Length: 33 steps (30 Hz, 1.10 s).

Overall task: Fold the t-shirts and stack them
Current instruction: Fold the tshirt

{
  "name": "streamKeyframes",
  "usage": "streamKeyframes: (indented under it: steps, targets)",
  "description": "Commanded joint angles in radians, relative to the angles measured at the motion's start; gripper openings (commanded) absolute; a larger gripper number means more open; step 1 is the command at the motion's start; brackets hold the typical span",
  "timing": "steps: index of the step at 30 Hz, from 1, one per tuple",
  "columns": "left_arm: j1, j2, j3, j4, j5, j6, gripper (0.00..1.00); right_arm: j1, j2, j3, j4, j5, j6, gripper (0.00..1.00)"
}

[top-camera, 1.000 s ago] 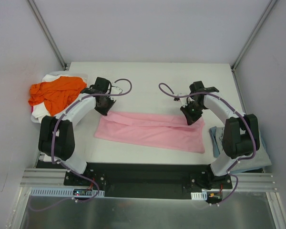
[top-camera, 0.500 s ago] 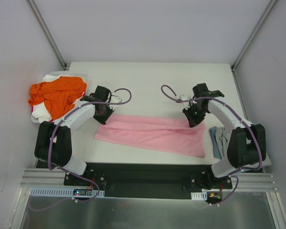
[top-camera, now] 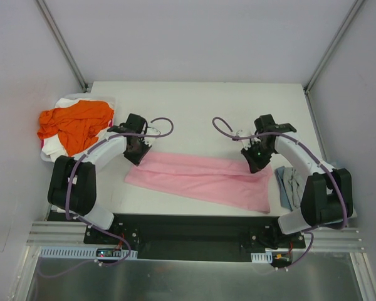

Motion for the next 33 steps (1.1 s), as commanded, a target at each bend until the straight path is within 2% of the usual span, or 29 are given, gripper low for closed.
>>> streamKeyframes:
  steps: [1, 21, 30, 33]
  targets:
    - [-0.010, 0.013, 0.013, -0.019, -0.012, -0.012, 0.19, 0.005, -0.044, -0.031, -0.043, -0.036, -0.050, 0.01]
    - [-0.008, 0.043, 0.085, -0.021, -0.016, -0.066, 0.22, 0.025, -0.074, -0.080, -0.213, -0.174, -0.247, 0.04]
    - [-0.008, 0.091, 0.147, -0.026, -0.016, -0.072, 0.21, 0.061, -0.111, -0.070, -0.326, -0.238, -0.310, 0.16]
    - [-0.008, 0.109, 0.156, -0.024, -0.015, -0.075, 0.20, 0.068, -0.130, -0.083, -0.363, -0.254, -0.331, 0.28]
